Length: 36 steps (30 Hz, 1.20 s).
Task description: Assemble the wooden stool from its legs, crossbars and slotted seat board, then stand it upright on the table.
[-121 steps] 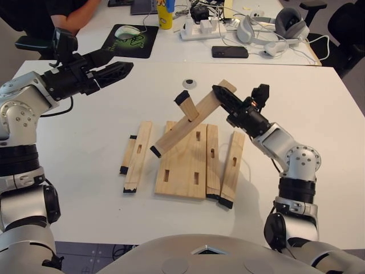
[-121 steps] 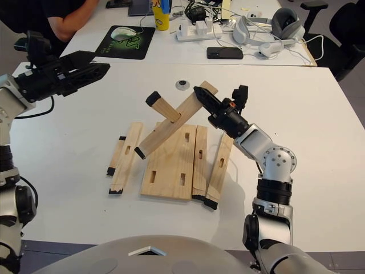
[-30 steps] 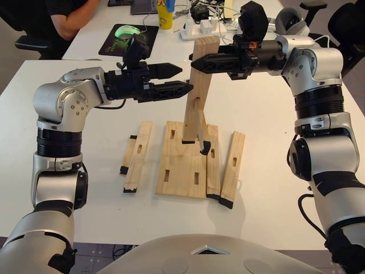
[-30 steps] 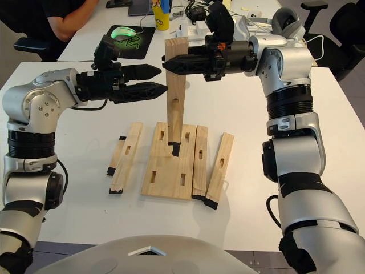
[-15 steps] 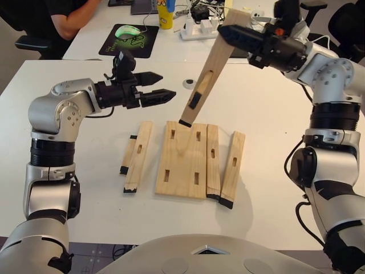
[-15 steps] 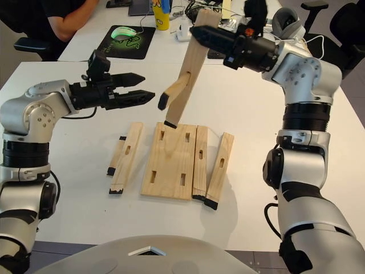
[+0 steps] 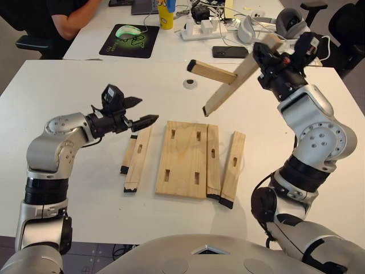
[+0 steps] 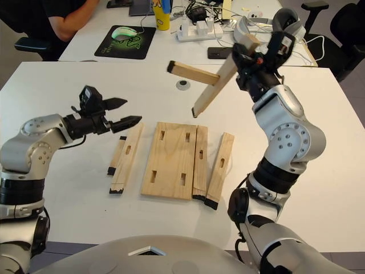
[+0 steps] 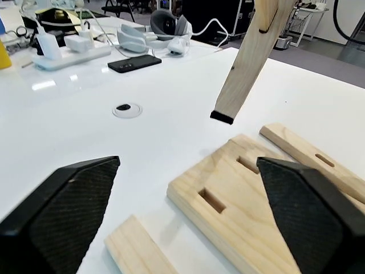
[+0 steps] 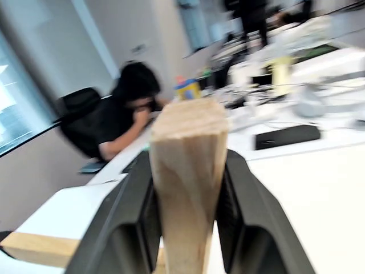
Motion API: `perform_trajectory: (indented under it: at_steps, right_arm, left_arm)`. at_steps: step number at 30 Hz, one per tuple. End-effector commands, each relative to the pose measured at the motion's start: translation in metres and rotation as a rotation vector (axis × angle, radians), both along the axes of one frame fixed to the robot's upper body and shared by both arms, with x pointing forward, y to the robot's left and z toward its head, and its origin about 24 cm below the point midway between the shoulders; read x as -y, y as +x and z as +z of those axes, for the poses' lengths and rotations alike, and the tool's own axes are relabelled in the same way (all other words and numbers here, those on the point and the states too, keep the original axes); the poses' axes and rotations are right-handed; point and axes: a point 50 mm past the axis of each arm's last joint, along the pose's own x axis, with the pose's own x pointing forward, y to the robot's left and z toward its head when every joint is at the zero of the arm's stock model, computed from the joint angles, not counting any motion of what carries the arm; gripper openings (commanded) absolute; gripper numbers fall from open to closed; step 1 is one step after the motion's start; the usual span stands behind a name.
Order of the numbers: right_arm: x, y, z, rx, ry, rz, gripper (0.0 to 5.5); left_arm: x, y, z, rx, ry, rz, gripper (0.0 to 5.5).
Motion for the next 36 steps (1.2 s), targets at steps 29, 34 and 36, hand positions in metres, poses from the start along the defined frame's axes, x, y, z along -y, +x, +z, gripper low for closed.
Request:
perform_trajectory:
  at_steps: [29,34,36]
  right_arm:
    - [-0.017,-0.016,0.025,0.221,-0.247,-0.193,1.04]
    - [-0.025,-0.013,0.024,0.227,-0.239,-0.146,1.04]
    - [-0.027,-0.013,0.023,0.223,-0.236,-0.135,1.04]
  left_arm:
    - [0.070,-0.060,-0.026,-0.049,0.147,-0.420,4.46]
    - [0.070,-0.061,-0.033,0.037,0.268,-0.450,4.46]
    - [0.074,-0.061,-0.032,0.072,0.290,-0.485,4.46]
